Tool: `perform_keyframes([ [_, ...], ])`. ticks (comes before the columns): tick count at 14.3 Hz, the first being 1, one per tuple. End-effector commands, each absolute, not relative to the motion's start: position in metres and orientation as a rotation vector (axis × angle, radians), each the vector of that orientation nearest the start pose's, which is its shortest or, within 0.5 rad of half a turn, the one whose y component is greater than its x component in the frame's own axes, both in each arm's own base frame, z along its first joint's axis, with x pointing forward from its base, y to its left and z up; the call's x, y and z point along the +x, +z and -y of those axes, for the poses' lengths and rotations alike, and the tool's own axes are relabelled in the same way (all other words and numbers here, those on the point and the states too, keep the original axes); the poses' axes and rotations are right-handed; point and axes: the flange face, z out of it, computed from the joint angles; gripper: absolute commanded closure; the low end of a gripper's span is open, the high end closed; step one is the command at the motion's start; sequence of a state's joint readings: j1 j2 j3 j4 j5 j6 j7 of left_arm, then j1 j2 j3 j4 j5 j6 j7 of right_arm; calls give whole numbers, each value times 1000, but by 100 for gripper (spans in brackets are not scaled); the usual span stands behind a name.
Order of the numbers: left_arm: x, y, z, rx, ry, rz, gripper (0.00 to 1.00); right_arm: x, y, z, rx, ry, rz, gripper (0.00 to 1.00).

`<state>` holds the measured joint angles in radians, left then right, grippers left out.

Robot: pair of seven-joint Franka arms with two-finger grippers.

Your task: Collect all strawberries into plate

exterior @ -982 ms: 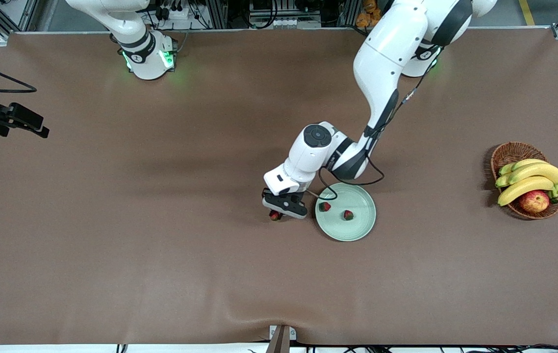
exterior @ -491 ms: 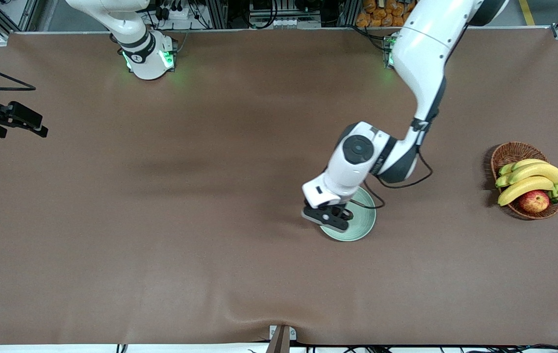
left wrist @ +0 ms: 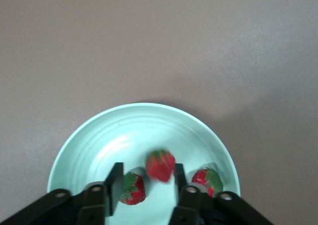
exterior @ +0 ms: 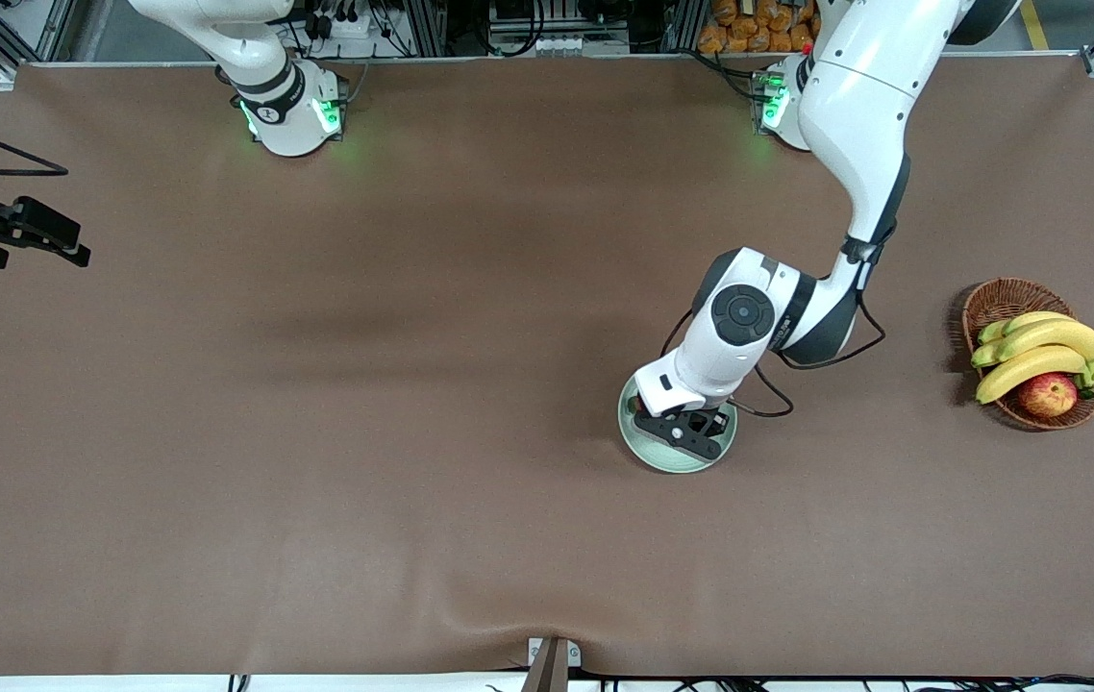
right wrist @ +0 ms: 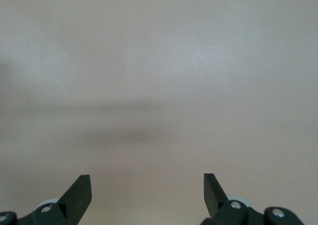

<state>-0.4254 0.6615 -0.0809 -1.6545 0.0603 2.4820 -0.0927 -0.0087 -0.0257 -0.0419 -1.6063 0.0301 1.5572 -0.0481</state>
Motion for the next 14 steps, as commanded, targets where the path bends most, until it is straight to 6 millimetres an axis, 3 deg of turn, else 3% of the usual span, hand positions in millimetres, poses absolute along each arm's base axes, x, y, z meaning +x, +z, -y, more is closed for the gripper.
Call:
perform_keyframes([
  [1, 617, 253, 335, -3119, -269, -633, 0, 539, 636, 26, -3126, 18, 6, 0],
  [6, 634, 272, 315, -3114, -326, -601, 0, 538, 638, 29, -3135, 14, 0, 0],
  [14, 681, 297, 231, -3129, -409, -402, 0, 538, 638, 30, -3135, 14, -5, 0],
])
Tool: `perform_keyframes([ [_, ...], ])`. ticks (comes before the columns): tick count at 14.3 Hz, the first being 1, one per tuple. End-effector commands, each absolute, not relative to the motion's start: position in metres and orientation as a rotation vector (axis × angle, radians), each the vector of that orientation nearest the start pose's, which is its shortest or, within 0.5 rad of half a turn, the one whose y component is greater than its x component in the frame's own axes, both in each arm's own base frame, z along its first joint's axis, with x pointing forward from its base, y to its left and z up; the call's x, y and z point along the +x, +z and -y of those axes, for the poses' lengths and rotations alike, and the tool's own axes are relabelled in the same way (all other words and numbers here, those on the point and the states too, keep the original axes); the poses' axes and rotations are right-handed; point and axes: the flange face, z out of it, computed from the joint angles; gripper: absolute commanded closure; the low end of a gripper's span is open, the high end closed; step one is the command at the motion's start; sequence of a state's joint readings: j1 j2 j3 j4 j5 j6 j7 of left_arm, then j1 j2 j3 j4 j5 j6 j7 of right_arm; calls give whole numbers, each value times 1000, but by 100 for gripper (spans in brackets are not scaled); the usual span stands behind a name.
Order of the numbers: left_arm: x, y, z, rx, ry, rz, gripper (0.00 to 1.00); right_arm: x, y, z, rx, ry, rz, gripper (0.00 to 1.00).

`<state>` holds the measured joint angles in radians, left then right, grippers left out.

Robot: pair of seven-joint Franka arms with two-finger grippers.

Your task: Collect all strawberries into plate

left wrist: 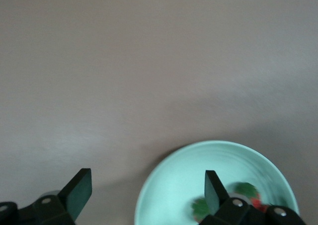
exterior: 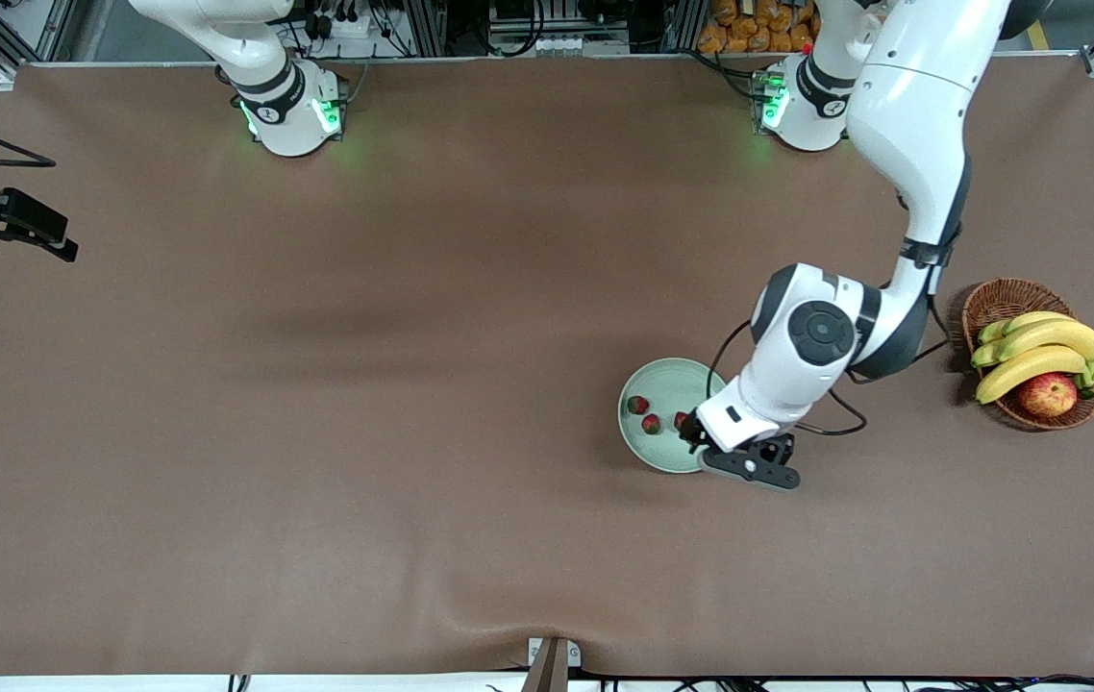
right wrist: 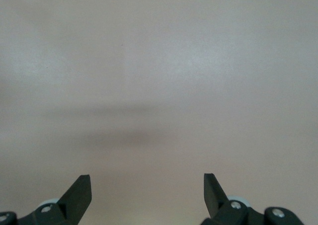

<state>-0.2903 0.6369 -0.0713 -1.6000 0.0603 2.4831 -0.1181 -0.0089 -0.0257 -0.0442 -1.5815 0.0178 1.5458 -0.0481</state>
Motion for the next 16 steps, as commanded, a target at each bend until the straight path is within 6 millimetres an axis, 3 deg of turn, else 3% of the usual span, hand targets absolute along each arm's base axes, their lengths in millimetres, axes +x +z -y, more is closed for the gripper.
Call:
perform_keyframes([
  [1, 686, 300, 220, -3131, -416, -374, 0, 538, 639, 30, -3135, 14, -4, 0],
  [2, 689, 303, 213, -3133, -426, -356, 0, 537, 639, 30, -3135, 21, -4, 0],
  [5, 709, 313, 163, -3132, -463, -242, 0, 535, 640, 31, -3134, 31, 0, 0],
  [8, 714, 317, 143, -3130, -473, -201, 0, 531, 642, 43, -3127, 54, -28, 0],
  [10, 711, 329, 140, -3130, -447, -189, 0, 529, 643, 43, -3126, 59, -28, 0],
  [12, 708, 351, 118, -3158, -377, -137, 0, 528, 643, 43, -3125, 73, -28, 0],
  [16, 678, 425, 129, -3150, -244, -138, 0, 529, 648, 42, -3127, 56, -28, 0],
])
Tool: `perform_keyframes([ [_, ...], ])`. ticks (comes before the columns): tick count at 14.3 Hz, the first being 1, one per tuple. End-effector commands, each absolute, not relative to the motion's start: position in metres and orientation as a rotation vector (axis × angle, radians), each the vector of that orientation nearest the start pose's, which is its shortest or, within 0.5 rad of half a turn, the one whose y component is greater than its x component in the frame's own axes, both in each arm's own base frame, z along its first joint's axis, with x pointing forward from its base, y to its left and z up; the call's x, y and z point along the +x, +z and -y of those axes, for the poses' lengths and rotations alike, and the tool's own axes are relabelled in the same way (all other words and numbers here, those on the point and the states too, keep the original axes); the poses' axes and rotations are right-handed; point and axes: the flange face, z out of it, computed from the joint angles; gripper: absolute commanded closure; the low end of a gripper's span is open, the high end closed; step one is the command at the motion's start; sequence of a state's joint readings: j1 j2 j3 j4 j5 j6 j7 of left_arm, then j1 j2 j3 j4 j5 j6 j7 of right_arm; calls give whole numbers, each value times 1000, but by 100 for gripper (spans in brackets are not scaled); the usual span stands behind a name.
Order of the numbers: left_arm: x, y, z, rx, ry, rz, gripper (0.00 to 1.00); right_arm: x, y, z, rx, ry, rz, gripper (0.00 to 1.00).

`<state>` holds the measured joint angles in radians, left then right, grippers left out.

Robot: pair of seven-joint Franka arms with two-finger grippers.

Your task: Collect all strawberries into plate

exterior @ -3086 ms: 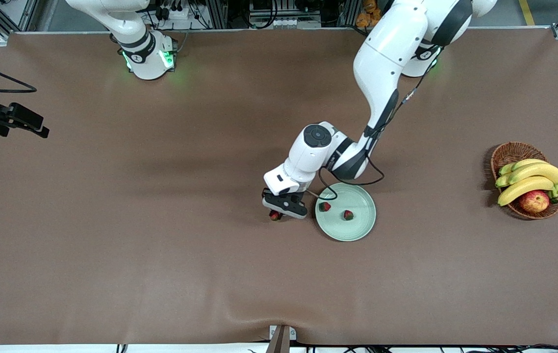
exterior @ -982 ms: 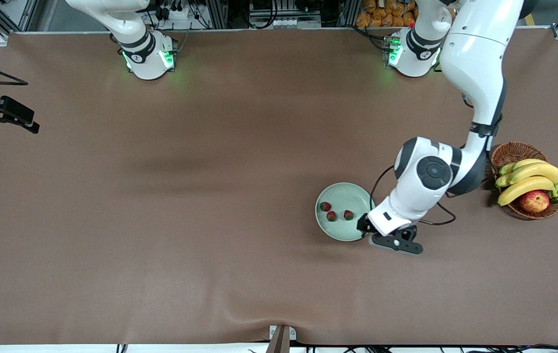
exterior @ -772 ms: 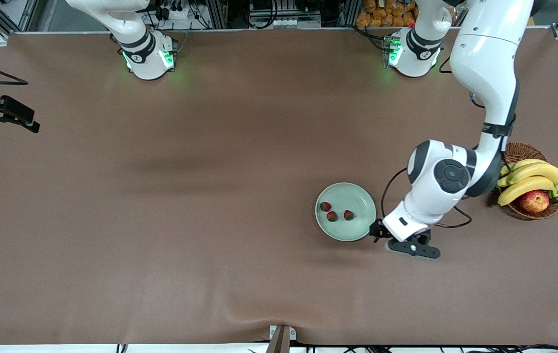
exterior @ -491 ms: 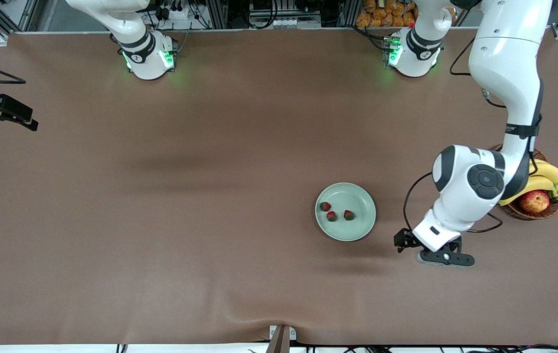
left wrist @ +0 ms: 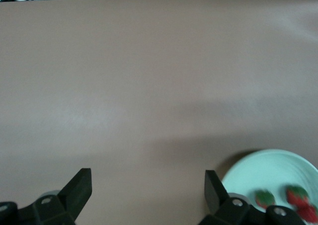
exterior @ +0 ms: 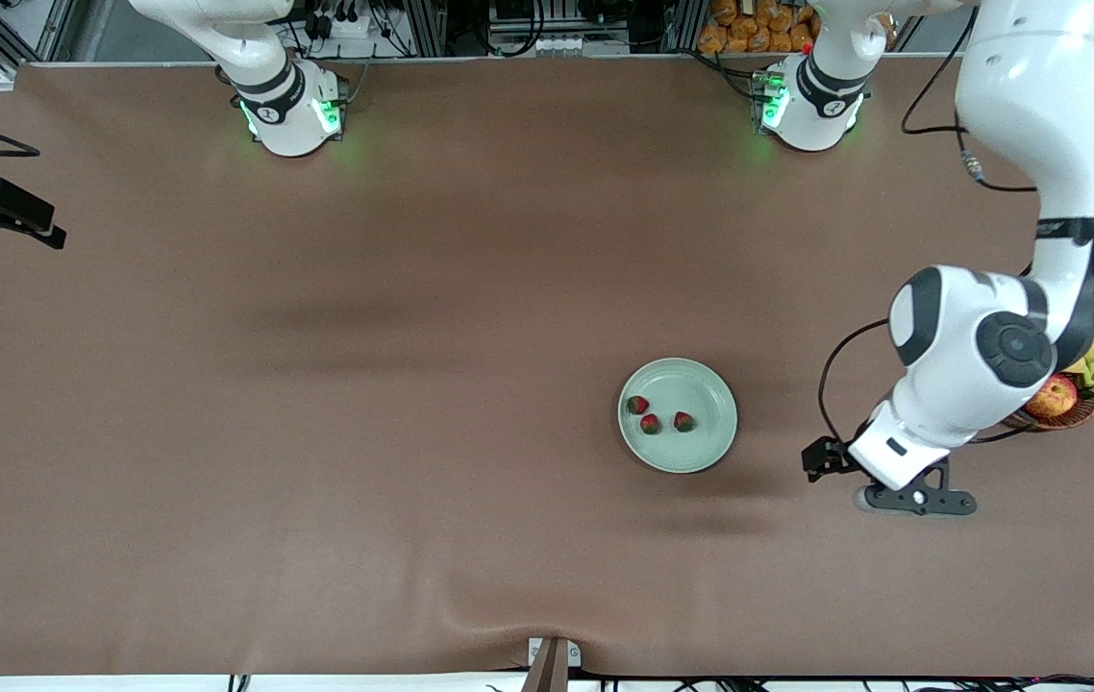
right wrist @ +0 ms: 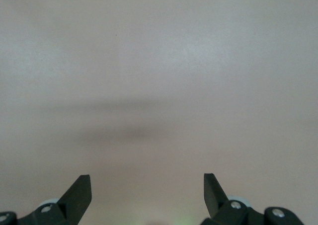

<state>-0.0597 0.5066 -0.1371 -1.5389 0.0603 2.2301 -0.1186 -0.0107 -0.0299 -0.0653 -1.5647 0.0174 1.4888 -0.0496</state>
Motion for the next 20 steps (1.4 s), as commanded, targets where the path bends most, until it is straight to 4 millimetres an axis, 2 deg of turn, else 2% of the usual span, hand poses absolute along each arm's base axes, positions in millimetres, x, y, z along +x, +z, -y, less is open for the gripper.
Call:
perform_keyframes([
  [1, 668, 446, 134, -3143, -215, -150, 0, 529, 648, 42, -3127, 56, -27, 0],
  [3, 645, 484, 136, -3148, -138, -70, 0, 529, 648, 42, -3127, 56, -27, 0],
  [5, 623, 513, 132, -3132, -57, -34, 0, 529, 648, 42, -3125, 54, -30, 0],
  [11, 555, 589, 116, -3082, 112, -9, 0, 529, 648, 42, -3127, 54, -30, 0],
  [14, 532, 614, 104, -3075, 93, 6, 0, 529, 648, 43, -3127, 54, -32, 0],
  [15, 527, 616, 95, -3076, 90, 28, 0, 529, 648, 43, -3126, 51, -32, 0],
  [18, 526, 620, 72, -3124, 84, 32, 0, 529, 648, 43, -3127, 51, -32, 0],
  [20, 526, 623, 72, -3130, 64, 32, 0, 529, 648, 43, -3127, 51, -32, 0],
])
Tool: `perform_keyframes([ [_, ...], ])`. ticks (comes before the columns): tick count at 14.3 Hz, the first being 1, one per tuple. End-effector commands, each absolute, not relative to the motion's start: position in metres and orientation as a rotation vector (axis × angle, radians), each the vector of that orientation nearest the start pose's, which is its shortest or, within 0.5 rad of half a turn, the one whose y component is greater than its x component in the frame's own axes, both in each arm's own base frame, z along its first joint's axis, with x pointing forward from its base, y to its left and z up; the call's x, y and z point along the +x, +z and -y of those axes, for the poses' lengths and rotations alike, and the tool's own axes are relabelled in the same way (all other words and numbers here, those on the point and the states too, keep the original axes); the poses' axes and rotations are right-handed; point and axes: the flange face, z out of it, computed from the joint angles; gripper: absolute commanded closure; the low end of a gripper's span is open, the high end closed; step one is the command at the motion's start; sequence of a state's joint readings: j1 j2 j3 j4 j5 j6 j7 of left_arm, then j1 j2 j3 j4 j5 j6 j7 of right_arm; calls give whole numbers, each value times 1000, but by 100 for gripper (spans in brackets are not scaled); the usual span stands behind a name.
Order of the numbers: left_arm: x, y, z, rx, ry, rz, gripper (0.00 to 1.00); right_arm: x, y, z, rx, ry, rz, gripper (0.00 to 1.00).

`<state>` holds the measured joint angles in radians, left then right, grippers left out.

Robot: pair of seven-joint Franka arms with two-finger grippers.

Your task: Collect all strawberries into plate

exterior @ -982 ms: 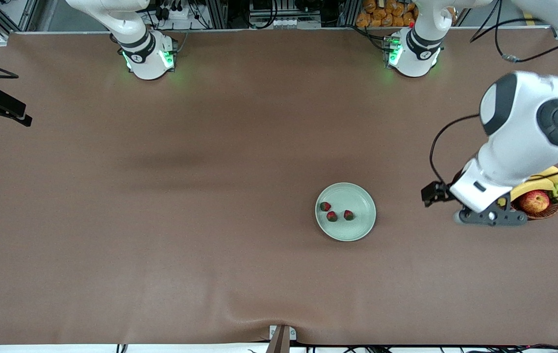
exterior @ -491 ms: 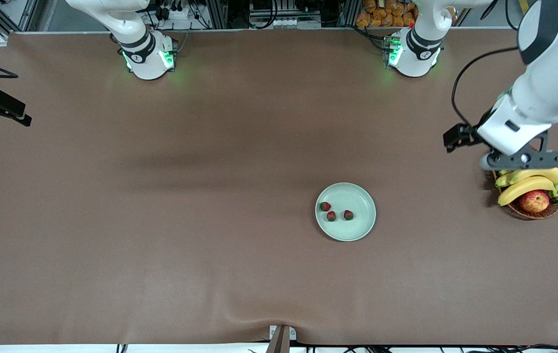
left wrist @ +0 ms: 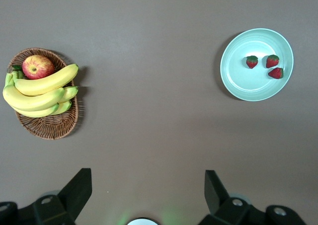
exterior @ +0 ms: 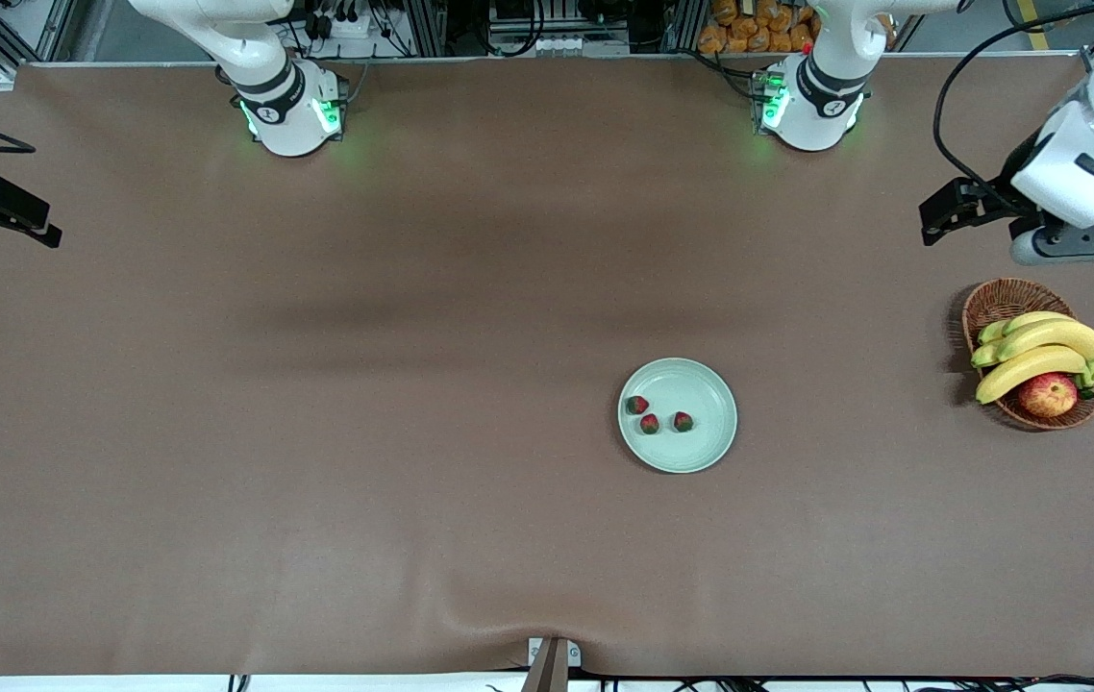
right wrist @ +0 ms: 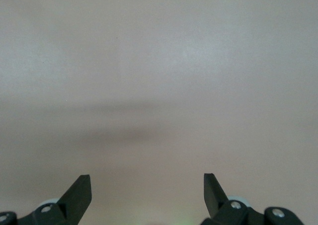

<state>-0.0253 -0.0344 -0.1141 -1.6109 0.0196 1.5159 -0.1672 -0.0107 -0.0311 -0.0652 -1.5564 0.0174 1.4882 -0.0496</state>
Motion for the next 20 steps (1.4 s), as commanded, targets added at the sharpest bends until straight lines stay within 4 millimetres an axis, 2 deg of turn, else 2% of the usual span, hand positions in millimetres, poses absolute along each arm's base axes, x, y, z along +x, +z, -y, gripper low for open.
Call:
perform_keyframes([
  [1, 528, 625, 72, -3129, 39, 58, 0, 529, 647, 43, -3127, 54, -32, 0],
  [3, 530, 627, 66, -3112, 16, 46, 0, 529, 648, 43, -3127, 51, -32, 0],
  [4, 533, 627, 56, -3099, 4, 62, 0, 529, 648, 43, -3127, 51, -32, 0],
  [8, 536, 628, 45, -3101, -14, 69, 0, 529, 648, 43, -3127, 51, -32, 0],
  [10, 538, 627, 26, -3119, -19, 26, 0, 529, 648, 43, -3127, 51, -32, 0],
  [11, 539, 627, 24, -3119, -21, 24, 0, 529, 648, 43, -3127, 51, -32, 0],
  [15, 537, 632, 25, -3123, -37, 12, 0, 529, 648, 43, -3127, 51, -32, 0],
  [20, 538, 628, 27, -3159, -23, 20, 0, 529, 648, 43, -3127, 51, -32, 0],
])
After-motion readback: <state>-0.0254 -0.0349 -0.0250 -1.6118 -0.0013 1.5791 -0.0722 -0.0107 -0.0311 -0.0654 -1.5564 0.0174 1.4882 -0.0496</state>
